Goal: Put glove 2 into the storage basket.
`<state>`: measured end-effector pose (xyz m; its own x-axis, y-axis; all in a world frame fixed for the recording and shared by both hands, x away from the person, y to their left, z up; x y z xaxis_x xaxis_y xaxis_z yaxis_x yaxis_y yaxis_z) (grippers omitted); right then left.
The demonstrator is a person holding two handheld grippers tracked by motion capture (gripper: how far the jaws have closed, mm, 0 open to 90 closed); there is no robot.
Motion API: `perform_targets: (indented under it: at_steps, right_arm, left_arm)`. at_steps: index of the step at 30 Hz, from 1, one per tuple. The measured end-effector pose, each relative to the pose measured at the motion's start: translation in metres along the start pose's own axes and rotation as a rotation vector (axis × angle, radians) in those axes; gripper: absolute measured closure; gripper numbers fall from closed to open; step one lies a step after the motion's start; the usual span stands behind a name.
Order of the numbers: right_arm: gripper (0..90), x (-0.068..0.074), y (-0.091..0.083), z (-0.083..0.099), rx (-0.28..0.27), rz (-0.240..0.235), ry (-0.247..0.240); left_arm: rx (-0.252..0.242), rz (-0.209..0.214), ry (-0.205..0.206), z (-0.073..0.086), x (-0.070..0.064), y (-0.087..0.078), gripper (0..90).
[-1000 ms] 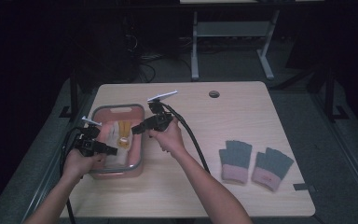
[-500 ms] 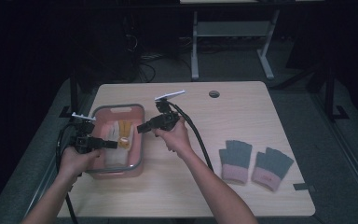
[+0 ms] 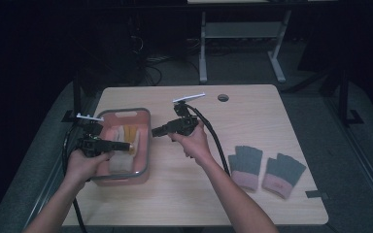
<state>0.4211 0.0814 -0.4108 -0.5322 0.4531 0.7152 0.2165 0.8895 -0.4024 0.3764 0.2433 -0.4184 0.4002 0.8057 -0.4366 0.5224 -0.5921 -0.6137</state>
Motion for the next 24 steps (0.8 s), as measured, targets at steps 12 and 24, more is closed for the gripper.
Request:
perform_targets:
  at_steps: [12,24]
  right_arm:
    - [59.8,-0.006,-0.024,0.001,-0.032,0.01,0.003]
    - [58.5,-0.016,-0.051,0.005,-0.059,0.034,0.01]
  left_arm:
    - [-0.009,0.051,0.027,-0.005,-0.024,0.007,48.8]
    - [-0.015,0.097,0.071,-0.011,-0.054,0.019,46.1]
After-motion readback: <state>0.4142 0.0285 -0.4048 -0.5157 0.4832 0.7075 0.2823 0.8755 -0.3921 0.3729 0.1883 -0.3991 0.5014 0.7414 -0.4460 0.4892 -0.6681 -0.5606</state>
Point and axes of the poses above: each handheld gripper's, and its own axes: y roughly forward along the jaws, z roughly out of its underside, x roughly to its left, the point moved 9 cm from there along y, roughly forward along the jaws, and after that the axes turned 10 degrees about -x, right-handed, at the moved point
